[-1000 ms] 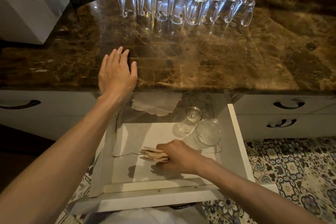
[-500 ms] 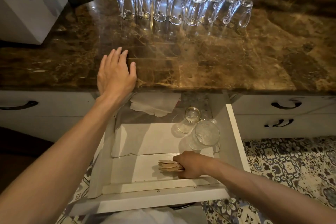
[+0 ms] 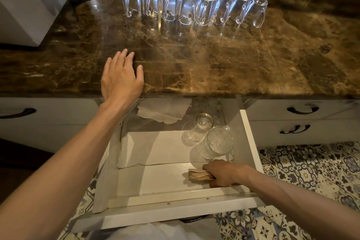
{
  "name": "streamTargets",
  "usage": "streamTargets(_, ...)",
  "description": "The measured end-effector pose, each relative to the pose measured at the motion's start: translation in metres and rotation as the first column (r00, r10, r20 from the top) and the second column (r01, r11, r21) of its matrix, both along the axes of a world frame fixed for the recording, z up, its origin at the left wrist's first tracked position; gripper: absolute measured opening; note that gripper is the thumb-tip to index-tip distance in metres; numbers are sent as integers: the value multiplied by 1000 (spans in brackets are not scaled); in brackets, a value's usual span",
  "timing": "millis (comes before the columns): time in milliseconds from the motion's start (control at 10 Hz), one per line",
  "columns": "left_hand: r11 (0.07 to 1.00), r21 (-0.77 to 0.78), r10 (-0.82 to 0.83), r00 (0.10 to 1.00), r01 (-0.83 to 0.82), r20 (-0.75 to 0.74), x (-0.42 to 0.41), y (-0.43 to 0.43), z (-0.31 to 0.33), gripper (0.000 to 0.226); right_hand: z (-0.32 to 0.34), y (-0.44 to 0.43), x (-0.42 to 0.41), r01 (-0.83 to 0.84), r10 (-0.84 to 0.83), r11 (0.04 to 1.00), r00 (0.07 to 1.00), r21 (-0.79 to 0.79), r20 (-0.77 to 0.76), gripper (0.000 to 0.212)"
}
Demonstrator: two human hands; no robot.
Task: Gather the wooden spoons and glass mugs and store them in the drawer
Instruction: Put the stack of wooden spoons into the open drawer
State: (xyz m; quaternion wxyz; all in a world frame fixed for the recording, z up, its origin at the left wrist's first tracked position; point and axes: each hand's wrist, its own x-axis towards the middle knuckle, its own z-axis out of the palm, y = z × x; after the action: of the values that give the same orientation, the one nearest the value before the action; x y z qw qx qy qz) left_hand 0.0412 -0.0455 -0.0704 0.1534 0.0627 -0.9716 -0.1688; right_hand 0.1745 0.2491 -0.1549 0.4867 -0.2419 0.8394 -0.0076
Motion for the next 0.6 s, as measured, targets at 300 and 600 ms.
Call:
streamTargets(300,1000,3,-1,1000,1,-1,0,0,0,51,2,3,0,21,-22,1000,1000,8,16,34)
streamTargets(600,1000,18,-1,1000,2,-1,-2,0,-3,52,11,-2,-5,62,-85,989,980,133,179,28)
